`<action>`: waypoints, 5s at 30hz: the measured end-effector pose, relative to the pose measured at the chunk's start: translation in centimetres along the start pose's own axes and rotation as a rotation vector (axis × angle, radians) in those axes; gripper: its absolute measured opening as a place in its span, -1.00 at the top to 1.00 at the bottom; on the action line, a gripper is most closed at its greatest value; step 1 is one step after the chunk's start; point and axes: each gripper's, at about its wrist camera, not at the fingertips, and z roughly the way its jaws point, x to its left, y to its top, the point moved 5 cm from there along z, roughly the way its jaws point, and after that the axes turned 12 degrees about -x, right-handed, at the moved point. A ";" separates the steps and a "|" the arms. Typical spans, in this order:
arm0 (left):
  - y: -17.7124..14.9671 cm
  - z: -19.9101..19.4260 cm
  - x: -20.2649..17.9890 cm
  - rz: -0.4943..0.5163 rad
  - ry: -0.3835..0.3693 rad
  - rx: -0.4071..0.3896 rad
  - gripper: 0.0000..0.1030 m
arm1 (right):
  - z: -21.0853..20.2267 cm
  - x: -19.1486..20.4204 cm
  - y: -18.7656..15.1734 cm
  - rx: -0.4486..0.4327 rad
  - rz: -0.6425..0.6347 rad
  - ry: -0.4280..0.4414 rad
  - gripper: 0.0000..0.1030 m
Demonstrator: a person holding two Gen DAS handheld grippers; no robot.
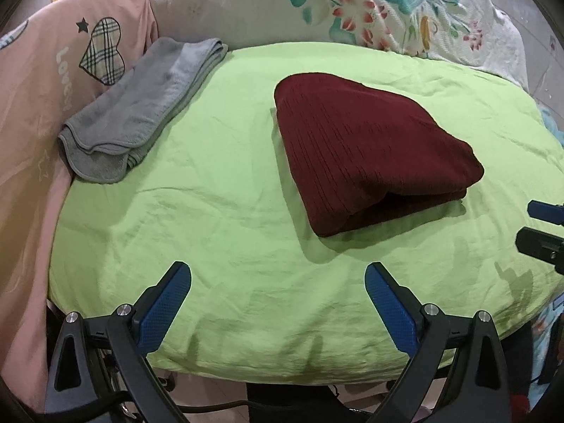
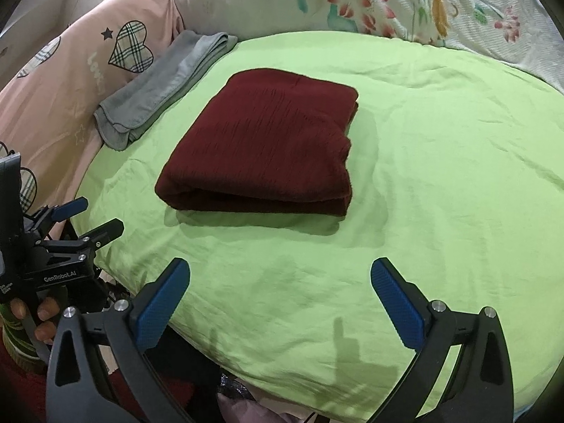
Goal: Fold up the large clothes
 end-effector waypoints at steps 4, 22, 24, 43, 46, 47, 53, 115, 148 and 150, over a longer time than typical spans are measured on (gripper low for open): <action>0.0 0.4 0.1 0.005 0.009 0.007 -0.93 | 0.6 0.4 0.0 0.005 0.003 0.007 -0.98; 3.1 0.9 -0.4 0.005 0.029 0.002 -0.93 | 1.9 -0.2 3.3 -0.020 0.002 0.031 -0.98; 3.2 1.0 -0.8 0.011 0.025 0.006 -0.93 | 2.2 -0.3 3.3 -0.011 -0.002 0.033 -0.98; 3.3 1.6 -1.2 -0.001 0.005 0.013 -0.93 | 3.0 0.2 3.8 0.001 -0.029 0.042 -0.99; 3.3 1.6 -1.2 -0.004 0.004 0.009 -0.93 | 3.0 0.4 3.9 -0.001 -0.028 0.045 -0.98; 3.4 1.6 -1.2 -0.006 0.004 0.007 -0.93 | 3.1 0.4 3.9 -0.001 -0.029 0.045 -0.98; 3.4 1.5 -1.3 -0.010 0.002 0.004 -0.93 | 3.2 0.5 4.1 0.005 -0.031 0.044 -0.98; 4.1 1.2 -2.4 -0.014 -0.007 0.003 -0.93 | 3.2 0.4 4.8 -0.004 -0.020 0.049 -0.99; 4.7 2.6 -2.6 -0.027 0.011 0.008 -0.88 | 4.1 -0.4 5.4 -0.009 0.001 0.026 -0.99; 4.7 2.6 -2.6 -0.032 0.009 0.006 -0.88 | 4.3 -0.6 5.5 -0.008 0.004 0.018 -0.99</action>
